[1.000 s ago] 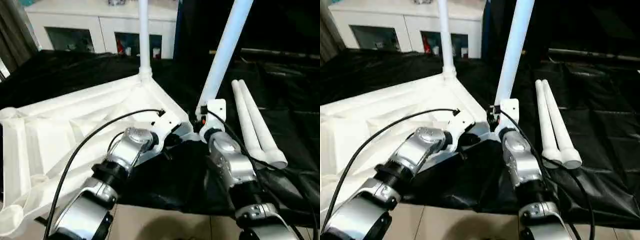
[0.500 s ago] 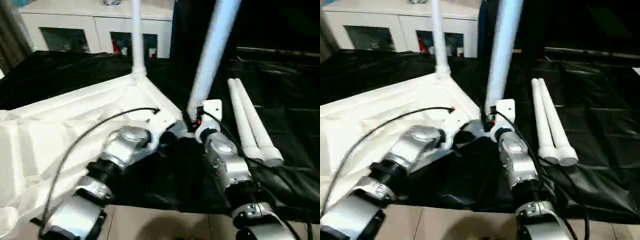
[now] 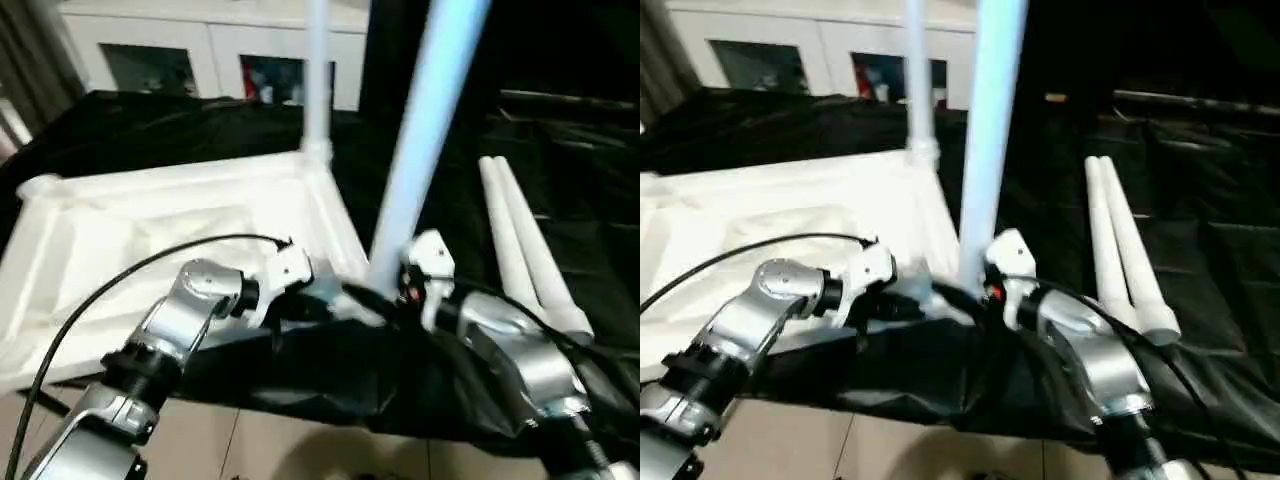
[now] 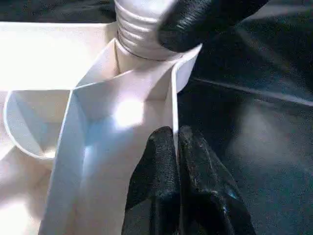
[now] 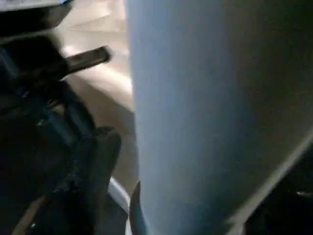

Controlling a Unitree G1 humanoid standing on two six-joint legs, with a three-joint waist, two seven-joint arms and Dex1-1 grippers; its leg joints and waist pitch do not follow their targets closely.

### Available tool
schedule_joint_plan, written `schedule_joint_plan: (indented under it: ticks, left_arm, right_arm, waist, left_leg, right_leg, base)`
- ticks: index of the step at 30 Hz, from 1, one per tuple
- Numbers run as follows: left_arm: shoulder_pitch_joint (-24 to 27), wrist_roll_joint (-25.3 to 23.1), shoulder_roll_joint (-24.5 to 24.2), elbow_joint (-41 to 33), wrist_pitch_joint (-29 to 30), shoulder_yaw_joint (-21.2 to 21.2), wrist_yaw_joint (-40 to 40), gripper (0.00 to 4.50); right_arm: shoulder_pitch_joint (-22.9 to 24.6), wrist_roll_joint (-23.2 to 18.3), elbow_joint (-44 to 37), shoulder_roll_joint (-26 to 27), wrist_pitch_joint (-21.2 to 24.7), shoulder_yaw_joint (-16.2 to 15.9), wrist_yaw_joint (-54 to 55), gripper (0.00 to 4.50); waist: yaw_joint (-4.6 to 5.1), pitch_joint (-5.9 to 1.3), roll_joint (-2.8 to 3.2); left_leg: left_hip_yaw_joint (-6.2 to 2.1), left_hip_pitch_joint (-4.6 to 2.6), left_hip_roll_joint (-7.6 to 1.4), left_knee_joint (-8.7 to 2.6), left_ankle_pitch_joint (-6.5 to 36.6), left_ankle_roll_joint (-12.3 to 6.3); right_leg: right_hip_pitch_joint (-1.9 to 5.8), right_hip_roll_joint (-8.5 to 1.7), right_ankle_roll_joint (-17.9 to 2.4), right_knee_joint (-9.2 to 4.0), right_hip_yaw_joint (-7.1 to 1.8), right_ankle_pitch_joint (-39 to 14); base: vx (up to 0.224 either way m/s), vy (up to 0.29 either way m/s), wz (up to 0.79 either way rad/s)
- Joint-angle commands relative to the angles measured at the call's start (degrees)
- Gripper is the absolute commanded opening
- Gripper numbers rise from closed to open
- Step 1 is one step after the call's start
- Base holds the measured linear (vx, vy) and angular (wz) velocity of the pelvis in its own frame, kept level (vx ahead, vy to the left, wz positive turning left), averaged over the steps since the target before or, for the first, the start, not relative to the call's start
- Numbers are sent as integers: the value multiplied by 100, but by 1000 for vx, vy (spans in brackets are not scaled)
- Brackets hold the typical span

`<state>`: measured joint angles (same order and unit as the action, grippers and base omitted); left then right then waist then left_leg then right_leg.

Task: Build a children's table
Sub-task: Rotate leg to tighten

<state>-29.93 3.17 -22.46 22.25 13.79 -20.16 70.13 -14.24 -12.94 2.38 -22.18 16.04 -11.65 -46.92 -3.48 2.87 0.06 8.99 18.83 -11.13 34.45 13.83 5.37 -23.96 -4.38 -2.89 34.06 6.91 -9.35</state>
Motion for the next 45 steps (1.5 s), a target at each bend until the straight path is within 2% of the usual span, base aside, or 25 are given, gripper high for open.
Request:
schedule_joint_plan:
  ticks: [1,5,10,11,13,15,19,20,27,33,34,35,37,38,39,40,41,42,43,44,45]
  left_arm:
    - [-90,343,30,-302,-52,-8,358,0]
    - [-76,309,-57,-220,-100,19,470,0]
    - [-68,297,-54,-229,-105,18,476,0]
    - [-61,310,-53,-242,-94,17,490,0]
    - [-55,279,-51,-242,-125,3,470,0]
    - [-62,256,-48,-234,-131,-3,481,0]
    - [-68,243,-27,-207,-134,15,480,0]
    - [-68,237,-28,-204,-139,16,475,0]
    - [-60,234,-28,-194,-145,13,462,0]
    - [-91,206,68,-148,-60,44,287,0]
    - [-154,104,183,-27,-29,54,17,0]
    - [-240,-10,322,134,26,73,-308,0]
    - [-342,-128,466,327,36,92,-639,0]
    - [-501,-272,693,639,88,126,-1133,0]
    - [-640,-394,880,907,123,147,-1551,0]
    - [-704,-442,971,1022,142,161,-1748,0]
    - [-786,-493,1092,1166,183,182,-1995,0]
    - [-877,-527,1230,1315,267,213,-2251,0]
    - [-994,-576,1386,1483,346,247,-2575,0]
    - [-1096,-606,1515,1619,384,283,-2840,0]
    - [-1216,-614,1658,1755,476,332,-3101,0]
  right_arm:
    - [47,-125,-230,-55,176,-60,-219,361]
    - [149,-308,-572,-307,526,-100,-523,361]
    - [180,-323,-537,-368,549,43,-502,361]
    - [171,-341,-522,-376,554,55,-488,345]
    - [162,-350,-487,-359,567,84,-444,345]
    - [158,-310,-471,-355,586,85,-446,317]
    - [151,-199,-399,-376,547,55,-382,286]
    - [150,-204,-389,-367,553,65,-366,266]
    - [156,-245,-378,-370,530,65,-391,218]
    - [220,-297,-159,-88,567,221,-60,205]
    - [176,-235,48,129,542,320,303,205]
    - [127,-177,251,344,522,410,658,204]
    - [71,-147,438,550,522,496,986,204]
    - [-41,-41,754,831,492,601,1517,204]
    - [-153,56,1038,1059,438,684,1974,204]
    - [-209,89,1174,1168,416,725,2179,204]
    - [-283,137,1349,1304,380,773,2447,204]
    - [-369,201,1543,1446,326,817,2751,204]
    - [-479,259,1768,1606,276,860,3084,204]
    - [-579,249,1954,1768,256,928,3351,204]
    - [-709,253,2157,1946,229,1015,3704,204]
  waist:
    - [7,-341,13]
    - [-3,-344,22]
    - [-7,-365,9]
    - [-8,-370,26]
    - [-9,-381,17]
    - [-12,-383,19]
    - [-18,-386,13]
    - [-17,-384,15]
    - [-18,-390,16]
    - [-16,-394,21]
    - [-9,-392,22]
    - [16,-378,28]
    - [16,-380,11]
    - [13,-377,28]
    - [29,-352,63]
    - [29,-352,63]
    - [65,-334,27]
    - [58,-339,23]
    - [57,-334,28]
    - [73,-330,41]
    - [102,-321,28]
  left_leg:
    - [23,70,-195,-399,360,-569]
    - [7,90,-174,-406,384,-476]
    - [3,109,-171,-392,268,-447]
    - [0,107,-174,-388,221,-445]
    - [0,116,-168,-379,149,-471]
    - [-1,116,-169,-375,124,-488]
    - [-2,114,-169,-375,113,-475]
    - [-2,121,-166,-373,107,-480]
    - [1,121,-161,-365,104,-491]
    - [-3,126,-161,-363,100,-481]
    - [-6,128,-163,-366,100,-460]
    - [6,121,-155,-367,158,-418]
    - [8,113,-127,-370,233,-319]
    - [-5,111,-135,-380,272,-269]
    - [3,72,-131,-383,396,-218]
    - [3,72,-131,-383,396,-218]
    - [18,71,-86,-372,585,-171]
    - [24,47,-60,-363,640,-145]
    - [4,45,-67,-377,688,-169]
    - [5,43,-70,-376,706,-183]
    - [1,26,-62,-381,797,-185]
  right_leg:
    - [428,-405,-886,-416,-392,-1463]
    - [446,-395,-714,-448,-372,-1710]
    - [456,-395,-752,-416,-370,-1495]
    - [453,-393,-775,-407,-372,-1400]
    - [464,-394,-815,-391,-371,-1266]
    - [463,-390,-835,-382,-366,-1218]
    - [466,-391,-834,-376,-366,-1211]
    - [469,-391,-828,-379,-366,-1212]
    - [475,-387,-828,-373,-364,-1181]
    - [477,-390,-819,-376,-361,-1212]
    - [476,-390,-819,-375,-357,-1222]
    - [443,-383,-801,-408,-349,-1355]
    - [460,-382,-682,-446,-338,-1659]
    - [470,-384,-646,-444,-334,-1738]
    - [422,-381,-586,-494,-327,-1960]
    - [422,-381,-586,-494,-327,-1960]
    - [417,-366,-453,-565,-298,-2367]
    - [411,-380,-319,-626,-285,-2691]
    - [425,-387,-242,-646,-273,-2817]
    - [407,-387,-211,-658,-270,-2843]
    - [390,-379,-182,-682,-249,-2940]
  base:
    - [0,0,0]
    - [0,0,0]
    - [0,0,0]
    - [0,0,0]
    - [0,0,0]
    - [0,0,0]
    - [0,0,0]
    - [0,0,0]
    - [0,0,0]
    - [0,0,0]
    - [0,0,0]
    - [0,0,0]
    - [0,0,0]
    - [0,0,0]
    - [0,0,0]
    - [0,0,0]
    - [0,0,0]
    - [0,0,0]
    - [0,0,0]
    - [0,0,0]
    - [0,0,0]
